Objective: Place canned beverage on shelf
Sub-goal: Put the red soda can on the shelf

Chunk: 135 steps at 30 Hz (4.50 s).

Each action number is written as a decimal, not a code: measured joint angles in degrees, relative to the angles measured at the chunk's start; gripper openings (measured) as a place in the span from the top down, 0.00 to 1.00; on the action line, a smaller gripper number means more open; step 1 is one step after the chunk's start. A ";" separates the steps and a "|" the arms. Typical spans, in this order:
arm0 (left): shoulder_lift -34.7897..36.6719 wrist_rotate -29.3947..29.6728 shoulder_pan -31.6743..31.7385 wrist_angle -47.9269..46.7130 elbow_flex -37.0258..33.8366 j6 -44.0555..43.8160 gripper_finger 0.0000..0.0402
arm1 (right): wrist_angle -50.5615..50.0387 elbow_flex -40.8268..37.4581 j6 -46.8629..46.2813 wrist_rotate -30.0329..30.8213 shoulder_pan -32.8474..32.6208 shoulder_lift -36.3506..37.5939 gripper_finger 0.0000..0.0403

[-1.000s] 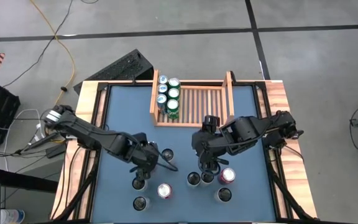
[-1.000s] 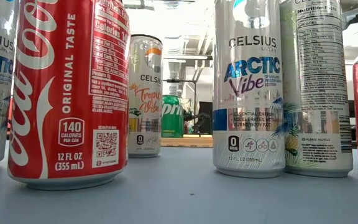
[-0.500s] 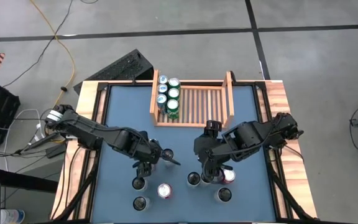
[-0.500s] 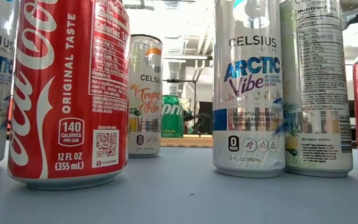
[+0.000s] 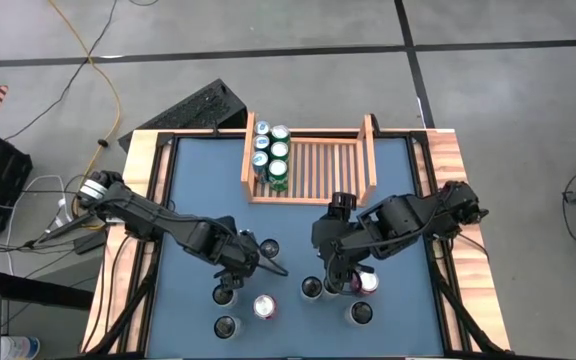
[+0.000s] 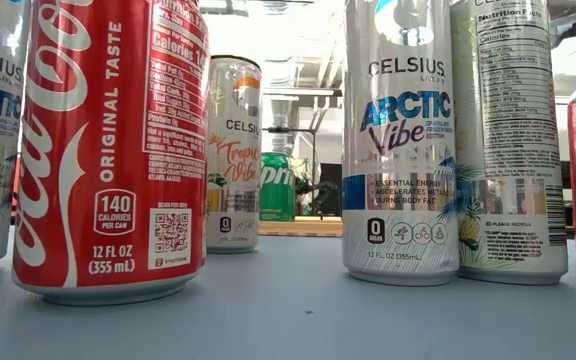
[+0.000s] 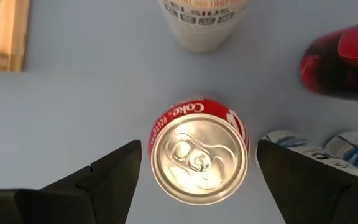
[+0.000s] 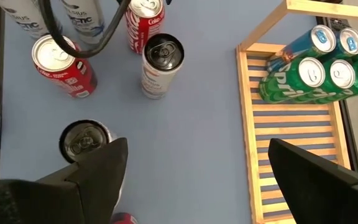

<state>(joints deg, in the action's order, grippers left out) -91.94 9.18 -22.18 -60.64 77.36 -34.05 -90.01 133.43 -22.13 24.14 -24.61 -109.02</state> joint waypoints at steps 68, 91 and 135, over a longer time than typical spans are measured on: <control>1.62 -1.08 0.31 0.36 -2.27 2.85 0.04 | -0.01 -0.02 -0.12 3.17 -0.63 2.35 0.07; 1.60 -2.88 1.16 6.44 -5.60 0.84 0.13 | -0.01 -0.02 0.97 2.90 -1.65 2.35 0.07; 2.40 -2.83 -0.83 -6.59 0.74 14.88 0.18 | 0.01 -0.02 -0.45 4.42 -1.39 2.33 0.07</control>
<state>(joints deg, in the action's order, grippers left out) -89.54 6.36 -23.01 -67.23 78.10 -19.17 -90.00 133.40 -22.57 28.56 -26.00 -106.69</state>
